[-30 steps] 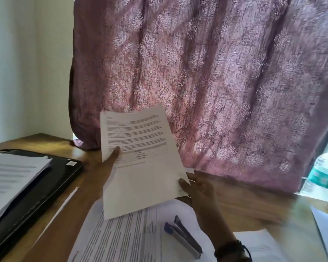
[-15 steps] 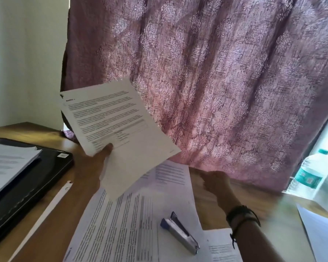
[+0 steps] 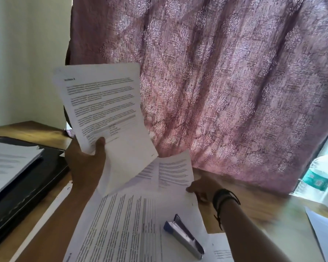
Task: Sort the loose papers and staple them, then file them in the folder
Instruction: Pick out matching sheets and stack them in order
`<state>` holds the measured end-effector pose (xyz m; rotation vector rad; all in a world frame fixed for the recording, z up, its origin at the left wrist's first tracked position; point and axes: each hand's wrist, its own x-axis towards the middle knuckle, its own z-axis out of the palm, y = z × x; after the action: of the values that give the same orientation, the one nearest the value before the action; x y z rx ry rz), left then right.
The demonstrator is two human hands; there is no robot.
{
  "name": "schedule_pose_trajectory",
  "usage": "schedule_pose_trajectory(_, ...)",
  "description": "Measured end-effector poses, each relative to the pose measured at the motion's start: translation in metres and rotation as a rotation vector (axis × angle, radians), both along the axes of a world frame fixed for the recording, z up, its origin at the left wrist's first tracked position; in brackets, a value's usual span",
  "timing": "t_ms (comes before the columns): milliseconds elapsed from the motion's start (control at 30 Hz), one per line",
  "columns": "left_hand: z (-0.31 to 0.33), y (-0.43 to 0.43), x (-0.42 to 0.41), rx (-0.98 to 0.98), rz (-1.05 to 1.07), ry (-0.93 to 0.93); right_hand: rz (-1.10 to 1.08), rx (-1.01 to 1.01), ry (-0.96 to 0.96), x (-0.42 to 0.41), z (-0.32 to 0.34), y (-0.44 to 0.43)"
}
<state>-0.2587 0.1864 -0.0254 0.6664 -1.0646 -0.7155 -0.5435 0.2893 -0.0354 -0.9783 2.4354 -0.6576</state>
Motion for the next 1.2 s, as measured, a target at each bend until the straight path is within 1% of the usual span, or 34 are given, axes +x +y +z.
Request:
schedule_pose_trajectory(33, -0.001, 0.000, 0.000, -0.009, 0.001, -0.012, 0.003, -0.051, -0.012, -0.002, -0.003, 0.001)
schedule_pose_trajectory(100, -0.002, 0.001, -0.001, -0.014, -0.001, -0.020, 0.010, -0.264, 0.004, -0.006, -0.003, 0.008)
schedule_pose_trajectory(133, -0.002, 0.001, -0.001, -0.015, -0.007, -0.023, -0.036, -0.382, 0.070, -0.009, -0.001, 0.012)
schedule_pose_trajectory(200, -0.004, 0.001, -0.004, -0.018, -0.020, -0.030, -0.190, -0.548, 0.302, -0.017, 0.012, 0.024)
schedule_pose_trajectory(233, -0.005, 0.001, -0.004, -0.016, -0.021, -0.034, -0.247, -0.622, 0.378, -0.020, 0.021, 0.031)
schedule_pose_trajectory(267, -0.004, 0.002, -0.004, -0.012, -0.017, -0.032, -0.276, -0.701, 0.413, -0.022, 0.030, 0.039)
schedule_pose_trajectory(400, 0.000, 0.004, -0.003, 0.002, -0.047, 0.025, -0.413, -0.947, 0.425, -0.026, 0.060, 0.071)
schedule_pose_trajectory(533, -0.002, 0.000, -0.004, 0.023, -0.151, 0.066, -0.502, -1.104, 0.377, -0.024, 0.067, 0.090)
schedule_pose_trajectory(633, -0.012, -0.007, -0.009, 0.114, -0.276, 0.029, -0.468, -1.155, 0.372, -0.011, 0.061, 0.094)
schedule_pose_trajectory(700, -0.015, -0.007, -0.013, 0.162, -0.367, 0.004, -0.416, -1.176, 0.301, 0.000, 0.050, 0.097)
schedule_pose_trajectory(800, -0.017, 0.000, -0.022, 0.236, -0.474, -0.046, -0.389, -1.108, 0.246, 0.008, 0.023, 0.096)
schedule_pose_trajectory(900, -0.021, 0.006, -0.032, 0.266, -0.580, -0.109, -0.340, -1.043, 0.106, 0.012, 0.003, 0.090)
schedule_pose_trajectory(1033, -0.024, 0.013, -0.036, 0.227, -0.618, -0.213, -0.236, -1.032, -0.125, 0.012, 0.000, 0.088)
schedule_pose_trajectory(1100, -0.024, 0.014, -0.035, 0.233, -0.661, -0.272, -0.172, -1.006, -0.182, 0.015, 0.004, 0.090)
schedule_pose_trajectory(1200, -0.026, 0.013, -0.033, 0.253, -0.732, -0.309, -0.104, -0.973, -0.263, 0.015, 0.000, 0.088)
